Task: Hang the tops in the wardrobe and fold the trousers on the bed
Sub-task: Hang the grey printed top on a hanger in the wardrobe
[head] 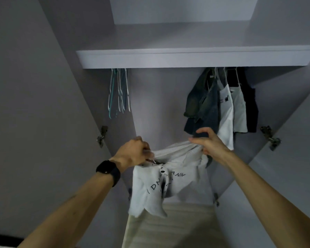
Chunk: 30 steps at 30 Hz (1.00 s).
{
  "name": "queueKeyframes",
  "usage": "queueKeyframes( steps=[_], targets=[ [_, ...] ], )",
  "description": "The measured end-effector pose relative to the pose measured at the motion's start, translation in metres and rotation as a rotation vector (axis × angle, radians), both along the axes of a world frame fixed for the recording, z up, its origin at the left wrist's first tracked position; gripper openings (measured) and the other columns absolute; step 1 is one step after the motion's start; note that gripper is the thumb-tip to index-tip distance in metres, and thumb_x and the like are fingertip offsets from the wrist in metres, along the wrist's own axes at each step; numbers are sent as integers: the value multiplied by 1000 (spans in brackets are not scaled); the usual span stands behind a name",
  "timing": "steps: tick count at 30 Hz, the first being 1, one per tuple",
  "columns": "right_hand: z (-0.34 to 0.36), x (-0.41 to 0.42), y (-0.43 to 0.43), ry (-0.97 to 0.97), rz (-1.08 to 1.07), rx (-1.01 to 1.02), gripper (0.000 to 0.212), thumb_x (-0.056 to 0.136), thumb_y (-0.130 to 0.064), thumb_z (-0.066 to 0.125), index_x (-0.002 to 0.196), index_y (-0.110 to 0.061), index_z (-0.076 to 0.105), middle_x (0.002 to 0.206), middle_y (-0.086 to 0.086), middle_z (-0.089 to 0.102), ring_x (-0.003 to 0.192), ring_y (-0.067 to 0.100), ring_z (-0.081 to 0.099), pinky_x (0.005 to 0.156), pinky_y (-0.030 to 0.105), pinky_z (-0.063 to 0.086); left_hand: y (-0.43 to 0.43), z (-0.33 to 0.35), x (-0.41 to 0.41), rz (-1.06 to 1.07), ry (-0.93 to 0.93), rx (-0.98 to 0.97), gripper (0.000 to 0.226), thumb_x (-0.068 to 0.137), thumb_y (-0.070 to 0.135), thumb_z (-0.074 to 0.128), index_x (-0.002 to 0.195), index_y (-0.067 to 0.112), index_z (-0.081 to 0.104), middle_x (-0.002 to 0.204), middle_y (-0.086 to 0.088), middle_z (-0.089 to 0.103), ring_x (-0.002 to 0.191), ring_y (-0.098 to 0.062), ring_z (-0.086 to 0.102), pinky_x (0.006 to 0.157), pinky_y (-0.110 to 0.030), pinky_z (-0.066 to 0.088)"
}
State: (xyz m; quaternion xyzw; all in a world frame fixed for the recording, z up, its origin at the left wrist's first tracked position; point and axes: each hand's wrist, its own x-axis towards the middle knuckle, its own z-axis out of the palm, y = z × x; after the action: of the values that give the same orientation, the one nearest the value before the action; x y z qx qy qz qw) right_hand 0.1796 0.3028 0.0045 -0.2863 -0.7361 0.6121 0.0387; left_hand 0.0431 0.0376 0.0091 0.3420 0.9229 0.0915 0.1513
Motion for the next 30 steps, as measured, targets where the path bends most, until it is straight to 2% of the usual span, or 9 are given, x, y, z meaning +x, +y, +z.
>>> queueKeyframes(
  steps=[2, 5, 10, 13, 15, 19, 22, 25, 30],
  targets=[
    [-3, -1, -10, -33, 152, 332, 40, 74, -40, 87, 102, -38, 59, 104, -11, 63, 93, 8, 60, 81, 30, 50, -3, -1, -2, 17, 104, 50, 34, 97, 52, 53, 112, 25, 68, 114, 2, 48, 106, -27, 58, 88, -44, 52],
    [-15, 0, -12, -67, 253, 832, 17, 88, -41, 74, 98, -28, 68, 97, -4, 61, 92, 21, 63, 77, 34, 51, -11, 3, -9, 51, 285, 108, 38, 102, 48, 47, 112, 17, 67, 127, 2, 50, 117, -24, 48, 95, -46, 46],
    [-13, 4, 6, -34, 199, 1171, 21, 100, -16, 57, 119, -12, 67, 131, 9, 44, 90, 33, 62, 76, 45, 56, -18, 22, -14, 75, 551, 170, 38, 104, 47, 41, 101, 18, 64, 93, -4, 72, 101, -30, 60, 87, -41, 44],
    [-10, 1, 12, -28, 184, 1128, 21, 101, -20, 56, 115, -11, 70, 120, 9, 54, 90, 32, 63, 76, 40, 53, -19, 27, -14, 134, 627, 209, 36, 106, 43, 40, 104, 15, 62, 83, -8, 71, 88, -33, 65, 80, -40, 47],
    [-4, -3, 13, -107, 275, 986, 25, 101, -33, 59, 104, -13, 75, 102, 8, 66, 92, 28, 65, 77, 36, 52, -19, 26, -12, 155, 602, 63, 36, 108, 42, 33, 115, 16, 56, 91, -7, 72, 90, -32, 67, 82, -38, 48],
    [10, -11, 16, -80, 319, 798, 38, 93, -51, 66, 76, -18, 74, 61, -2, 63, 66, 15, 62, 68, 33, 51, -16, 25, -1, 173, 603, -26, 35, 108, 39, 31, 118, 15, 55, 93, -8, 73, 92, -32, 67, 85, -38, 47],
    [14, -18, 20, 10, 266, 898, 40, 95, -51, 62, 72, -18, 65, 63, -1, 61, 66, 18, 60, 58, 33, 44, -15, 36, 2, 239, 657, 32, 33, 108, 39, 35, 118, 14, 54, 88, -8, 71, 89, -33, 66, 79, -38, 46],
    [14, -22, 26, -116, 393, 1019, 41, 95, -46, 65, 67, -20, 50, 74, 2, 60, 73, 24, 60, 62, 34, 46, -22, 42, 4, 147, 783, -192, 33, 104, 21, 41, 135, 14, 48, 105, -2, 73, 103, -28, 65, 92, -36, 40],
    [7, -30, 17, -136, 543, 1047, 24, 95, -36, 68, 84, -15, 64, 86, 7, 64, 80, 26, 60, 67, 34, 50, -32, 41, 24, 146, 742, -349, 31, 98, 9, 39, 126, 15, 53, 111, -2, 73, 104, -27, 67, 94, -35, 35]
  ],
)
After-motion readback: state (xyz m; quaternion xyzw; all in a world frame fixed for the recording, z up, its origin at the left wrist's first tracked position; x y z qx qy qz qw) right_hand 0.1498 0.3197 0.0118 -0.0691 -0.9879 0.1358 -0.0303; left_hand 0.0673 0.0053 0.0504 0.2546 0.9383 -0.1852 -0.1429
